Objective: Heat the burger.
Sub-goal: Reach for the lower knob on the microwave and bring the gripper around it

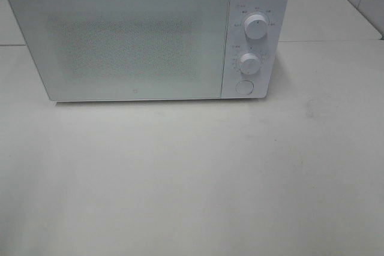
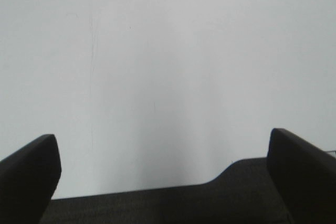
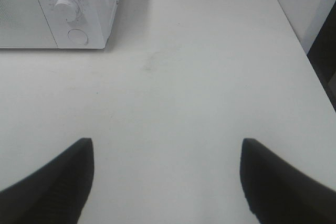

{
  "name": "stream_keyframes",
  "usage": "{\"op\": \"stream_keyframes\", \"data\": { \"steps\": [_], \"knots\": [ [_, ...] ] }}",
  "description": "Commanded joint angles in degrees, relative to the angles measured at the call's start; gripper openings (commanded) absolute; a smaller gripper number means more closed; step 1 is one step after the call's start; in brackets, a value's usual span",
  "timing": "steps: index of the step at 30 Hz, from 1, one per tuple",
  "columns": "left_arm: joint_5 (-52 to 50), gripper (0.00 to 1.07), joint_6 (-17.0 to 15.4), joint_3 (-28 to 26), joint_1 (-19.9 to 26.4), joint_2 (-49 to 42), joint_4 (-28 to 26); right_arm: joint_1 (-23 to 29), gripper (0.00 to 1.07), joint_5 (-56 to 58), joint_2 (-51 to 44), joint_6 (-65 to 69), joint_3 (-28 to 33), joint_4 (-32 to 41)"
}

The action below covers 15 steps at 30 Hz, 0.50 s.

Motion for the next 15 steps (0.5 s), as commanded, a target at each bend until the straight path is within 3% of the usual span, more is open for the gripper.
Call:
{"op": "stream_keyframes", "data": {
  "steps": [1,10,15],
  "knots": [
    [-0.7,1.0,-0.5,0.3,0.2,-6.1,-0.5,-0.3,0.75,0.0,-1.6,0.2,0.1,-0.1],
    [-0.8,1.0,-0.5,0.3,0.2,-21.0,-0.5,-0.3,0.75,0.0,-1.6,0.2,0.1,-0.1],
    [-0.8,1.0,-0.5,0.4,0.2,-20.6,-0.6,-0.3,0.75,0.0,-1.5,0.2,0.1,-0.1]
  ]
}}
